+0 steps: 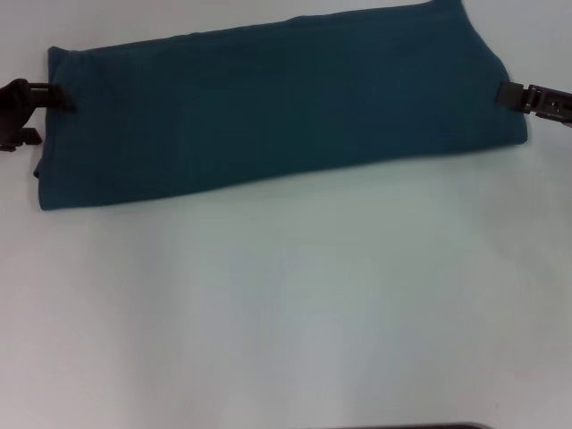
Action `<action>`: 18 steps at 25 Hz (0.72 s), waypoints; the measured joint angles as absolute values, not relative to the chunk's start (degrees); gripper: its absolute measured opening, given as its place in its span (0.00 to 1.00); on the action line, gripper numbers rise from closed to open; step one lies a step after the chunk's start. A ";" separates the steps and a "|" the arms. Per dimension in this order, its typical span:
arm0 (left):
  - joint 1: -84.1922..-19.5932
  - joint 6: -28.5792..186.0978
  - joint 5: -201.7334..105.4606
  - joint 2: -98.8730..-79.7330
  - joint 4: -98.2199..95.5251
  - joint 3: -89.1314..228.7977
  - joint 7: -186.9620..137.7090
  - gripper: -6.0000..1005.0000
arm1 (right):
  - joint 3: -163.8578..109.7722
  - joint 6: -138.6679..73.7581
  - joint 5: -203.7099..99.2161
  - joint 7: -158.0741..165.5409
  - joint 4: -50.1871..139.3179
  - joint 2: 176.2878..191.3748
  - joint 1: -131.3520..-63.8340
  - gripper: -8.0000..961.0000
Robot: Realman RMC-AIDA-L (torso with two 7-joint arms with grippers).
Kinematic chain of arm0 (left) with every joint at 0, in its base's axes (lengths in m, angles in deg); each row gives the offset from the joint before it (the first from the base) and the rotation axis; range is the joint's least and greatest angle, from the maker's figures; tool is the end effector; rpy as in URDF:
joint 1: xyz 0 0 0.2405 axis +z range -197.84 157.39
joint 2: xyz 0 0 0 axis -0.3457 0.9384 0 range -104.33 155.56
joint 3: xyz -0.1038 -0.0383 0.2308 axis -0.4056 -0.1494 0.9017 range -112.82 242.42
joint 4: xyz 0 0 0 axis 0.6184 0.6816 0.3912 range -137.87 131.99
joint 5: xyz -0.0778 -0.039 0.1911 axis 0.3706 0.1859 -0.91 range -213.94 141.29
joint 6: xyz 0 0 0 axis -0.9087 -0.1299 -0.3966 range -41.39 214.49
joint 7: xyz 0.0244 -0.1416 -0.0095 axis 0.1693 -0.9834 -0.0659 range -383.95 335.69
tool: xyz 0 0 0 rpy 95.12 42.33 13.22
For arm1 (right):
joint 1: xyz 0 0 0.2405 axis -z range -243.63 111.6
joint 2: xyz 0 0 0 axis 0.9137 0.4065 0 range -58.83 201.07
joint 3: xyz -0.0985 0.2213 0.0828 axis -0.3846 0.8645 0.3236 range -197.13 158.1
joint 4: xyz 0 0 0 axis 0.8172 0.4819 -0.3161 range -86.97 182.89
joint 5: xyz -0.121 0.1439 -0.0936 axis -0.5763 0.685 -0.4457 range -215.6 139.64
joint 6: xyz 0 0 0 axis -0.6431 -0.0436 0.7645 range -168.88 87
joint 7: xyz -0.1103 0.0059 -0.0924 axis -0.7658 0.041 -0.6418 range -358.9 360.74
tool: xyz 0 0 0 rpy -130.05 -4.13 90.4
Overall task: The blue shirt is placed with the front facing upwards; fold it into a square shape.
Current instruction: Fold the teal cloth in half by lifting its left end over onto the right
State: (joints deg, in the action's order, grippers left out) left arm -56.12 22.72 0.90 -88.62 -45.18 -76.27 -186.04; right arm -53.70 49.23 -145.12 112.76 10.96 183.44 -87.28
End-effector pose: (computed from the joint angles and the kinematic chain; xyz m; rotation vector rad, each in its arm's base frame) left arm -0.3260 0.3944 0.0556 -1.6212 -1.9616 -0.3411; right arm 0.3266 0.3049 0.0691 -2.2340 1.4813 0.9285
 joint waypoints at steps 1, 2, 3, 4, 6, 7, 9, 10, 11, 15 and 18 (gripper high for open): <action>-56.12 22.99 0.49 -88.70 -45.13 -76.22 -186.19 0.79 | -53.70 49.24 -145.11 112.78 10.96 183.44 -87.28 0.93; -56.12 22.99 0.49 -88.70 -45.13 -76.22 -186.19 0.79 | -53.71 49.24 -145.12 112.79 10.96 183.44 -87.28 0.93; -56.12 23.17 0.39 -88.73 -45.06 -76.11 -186.32 0.79 | -53.70 49.24 -145.12 112.79 10.96 183.44 -87.28 0.93; -56.12 23.32 0.13 -88.73 -45.00 -76.00 -186.46 0.79 | -53.70 49.24 -145.11 112.79 10.96 183.43 -87.28 0.93; -56.16 23.48 -0.73 -88.73 -44.88 -75.86 -186.89 0.79 | -53.70 49.24 -145.12 112.80 10.96 183.40 -87.28 0.93; -56.21 23.51 -1.34 -88.74 -44.84 -75.86 -187.15 0.79 | -53.70 49.24 -145.12 112.80 10.96 183.40 -87.28 0.93; -56.34 23.51 -2.10 -88.88 -44.76 -75.91 -187.50 0.79 | -53.70 49.22 -145.12 112.80 10.96 183.38 -87.28 0.93; -56.36 23.47 -2.10 -88.95 -44.75 -75.96 -187.50 0.79 | -53.70 49.19 -145.11 112.80 10.96 183.38 -87.28 0.93; -56.39 23.37 -2.03 -89.02 -44.75 -76.01 -187.49 0.79 | -53.70 49.18 -145.11 112.81 10.96 183.37 -87.28 0.93; -56.70 22.50 -1.70 -89.20 -44.75 -76.02 -187.40 0.79 | -53.70 49.05 -145.11 112.81 10.96 183.35 -87.28 0.93; -57.34 21.54 -1.51 -89.40 -44.60 -75.86 -187.22 0.79 | -53.70 49.00 -145.12 112.80 10.96 183.35 -87.28 0.93</action>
